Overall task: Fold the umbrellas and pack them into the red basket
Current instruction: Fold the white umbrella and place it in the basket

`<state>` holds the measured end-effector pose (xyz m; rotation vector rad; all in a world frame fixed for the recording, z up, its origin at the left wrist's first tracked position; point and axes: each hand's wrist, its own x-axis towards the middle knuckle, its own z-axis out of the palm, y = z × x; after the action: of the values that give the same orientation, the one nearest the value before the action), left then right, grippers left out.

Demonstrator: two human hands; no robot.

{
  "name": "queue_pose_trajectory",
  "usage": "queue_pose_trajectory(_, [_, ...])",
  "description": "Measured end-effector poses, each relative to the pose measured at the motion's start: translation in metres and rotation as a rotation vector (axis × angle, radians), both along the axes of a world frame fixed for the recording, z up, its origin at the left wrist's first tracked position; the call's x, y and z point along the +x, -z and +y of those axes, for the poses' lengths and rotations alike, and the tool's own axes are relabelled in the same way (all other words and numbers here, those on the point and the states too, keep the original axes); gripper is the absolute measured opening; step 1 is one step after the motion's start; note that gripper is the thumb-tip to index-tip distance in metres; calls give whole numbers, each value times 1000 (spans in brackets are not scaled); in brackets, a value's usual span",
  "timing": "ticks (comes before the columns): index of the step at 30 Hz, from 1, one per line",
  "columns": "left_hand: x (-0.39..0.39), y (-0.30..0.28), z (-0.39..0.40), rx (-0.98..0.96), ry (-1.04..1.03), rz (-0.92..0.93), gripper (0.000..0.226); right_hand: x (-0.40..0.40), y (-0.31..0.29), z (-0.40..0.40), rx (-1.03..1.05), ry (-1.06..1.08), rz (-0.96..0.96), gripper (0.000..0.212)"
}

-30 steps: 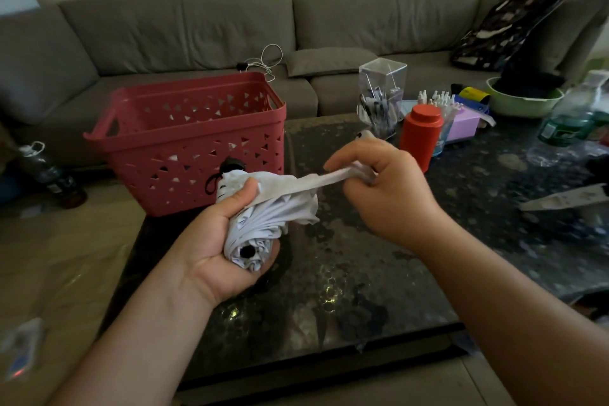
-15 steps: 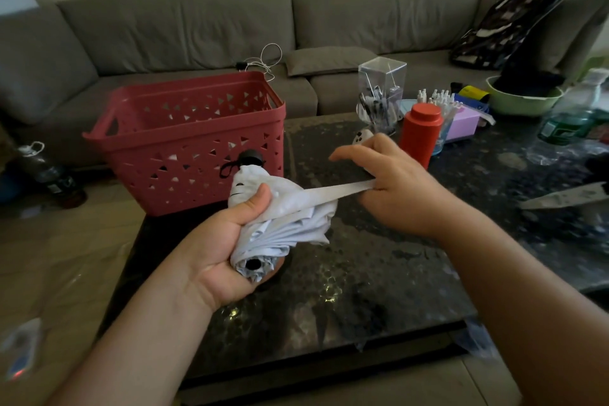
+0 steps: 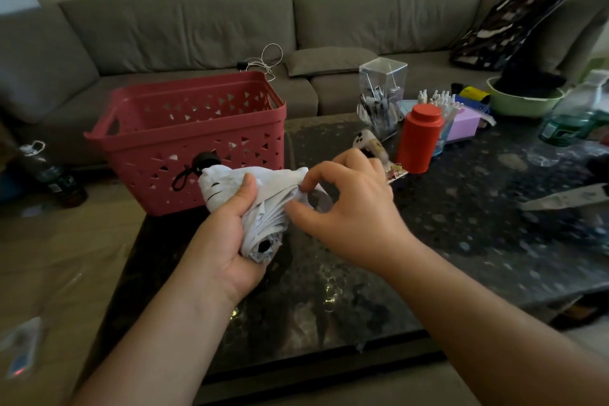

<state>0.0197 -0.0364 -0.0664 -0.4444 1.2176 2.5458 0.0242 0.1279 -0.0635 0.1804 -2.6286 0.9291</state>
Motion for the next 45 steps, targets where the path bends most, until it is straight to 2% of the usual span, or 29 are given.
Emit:
queue_pose_trajectory(2, [0, 4, 2, -11, -13, 28, 47, -3, 3, -4, -137, -22, -109, 24])
queue_pose_trajectory(7, [1, 10, 8, -72, -141, 128, 63, -5, 10, -13, -776, -104, -417, 16])
queue_pose_trajectory(12, [5, 12, 16, -171, -241, 287, 61, -2, 19, -20, -1010, -122, -483, 28])
queue_pose_trajectory(15, [6, 15, 17, -181, -269, 313, 57, 1, 20, -22, -945, -86, -403, 11])
queue_pose_trajectory(17, [6, 17, 18, -171, -298, 313, 54, 3, 20, -23, -795, -34, -263, 5])
queue_pose_trajectory(20, [8, 19, 23, -171, -320, 289, 50, 2, 23, -23, -454, 60, -40, 15])
queue_pose_trajectory(23, [10, 20, 25, -134, -321, 216, 49, 3, 23, -20, -338, 58, 44, 21])
queue_pose_trajectory(27, [6, 19, 20, -82, -288, 127, 50, 3, 24, -16, -85, 44, 119, 30])
queue_pose_trajectory(29, [5, 18, 19, -81, -295, 144, 50, 1, 23, -16, -237, 28, 4, 24])
queue_pose_trajectory(31, [6, 17, 19, -84, -292, 176, 53, -1, 18, -15, -557, 5, -161, 17])
queue_pose_trajectory(33, [6, 16, 18, -97, -258, 214, 54, -3, 10, -9, -701, 17, -127, 17])
queue_pose_trajectory(35, [7, 17, 17, -136, -233, 266, 46, -6, 0, 0, -625, 23, 53, 12])
queue_pose_trajectory(38, [9, 18, 18, -193, -198, 342, 48, -7, -8, 10, -308, -95, 248, 3])
queue_pose_trajectory(40, [10, 20, 19, -226, -141, 388, 48, -7, -5, 13, -141, -232, 180, 17])
queue_pose_trajectory(43, [12, 20, 17, -223, -89, 397, 52, -8, -3, 18, -180, -344, -70, 32])
queue_pose_trajectory(45, [11, 20, 15, -216, -57, 402, 60, -9, -3, 23, -153, -358, -139, 32])
